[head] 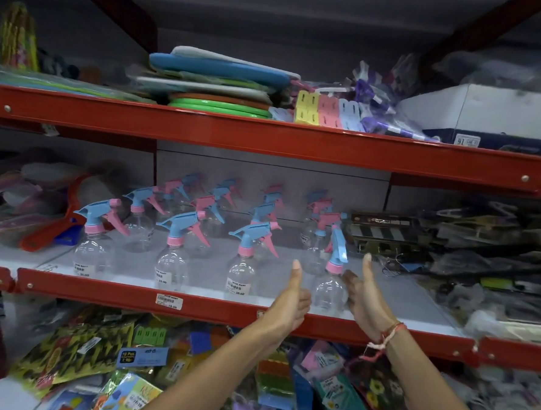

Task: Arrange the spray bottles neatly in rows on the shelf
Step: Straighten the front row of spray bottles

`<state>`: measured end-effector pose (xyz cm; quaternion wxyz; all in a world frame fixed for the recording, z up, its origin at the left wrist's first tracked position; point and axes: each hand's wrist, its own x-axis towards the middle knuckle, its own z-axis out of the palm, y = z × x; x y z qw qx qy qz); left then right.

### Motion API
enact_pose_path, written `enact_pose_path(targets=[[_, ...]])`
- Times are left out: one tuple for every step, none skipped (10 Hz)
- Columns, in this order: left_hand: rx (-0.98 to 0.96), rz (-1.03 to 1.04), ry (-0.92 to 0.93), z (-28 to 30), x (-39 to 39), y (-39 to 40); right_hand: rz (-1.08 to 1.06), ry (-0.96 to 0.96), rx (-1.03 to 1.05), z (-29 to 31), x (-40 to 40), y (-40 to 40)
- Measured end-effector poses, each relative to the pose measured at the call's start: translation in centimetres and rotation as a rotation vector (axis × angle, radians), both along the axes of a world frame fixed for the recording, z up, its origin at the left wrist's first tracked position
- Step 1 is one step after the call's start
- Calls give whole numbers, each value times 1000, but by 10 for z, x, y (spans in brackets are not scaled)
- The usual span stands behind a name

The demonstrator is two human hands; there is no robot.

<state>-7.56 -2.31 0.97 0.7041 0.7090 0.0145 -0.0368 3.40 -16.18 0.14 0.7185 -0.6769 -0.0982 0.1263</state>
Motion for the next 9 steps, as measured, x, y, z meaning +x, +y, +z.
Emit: enact_pose_path(targets=[[3, 43, -2, -2, 11, -2, 58, -3, -51, 4, -10, 1], [25, 61, -10, -5, 22, 0, 68, -8, -75, 7, -22, -3], [37, 90, 26, -2, 26, -3, 99, -30, -90, 11, -36, -8], [56, 66, 13, 5, 25, -6, 97, -16, -95, 10, -40, -10], [57, 82, 12, 6, 29, -7, 78, 5, -96, 4, -42, -11], [71, 67, 7, 3, 33, -7, 54, -20, -110, 1, -45, -12], [81, 58, 0, 1, 36, -9, 48, -54, -124, 3, -49, -10], [114, 45, -41, 4, 33, -12, 55, -84, -159, 10, -57, -8], [144, 83, -41, 2, 29, -8, 13, -100, -148, 10, -63, -5]])
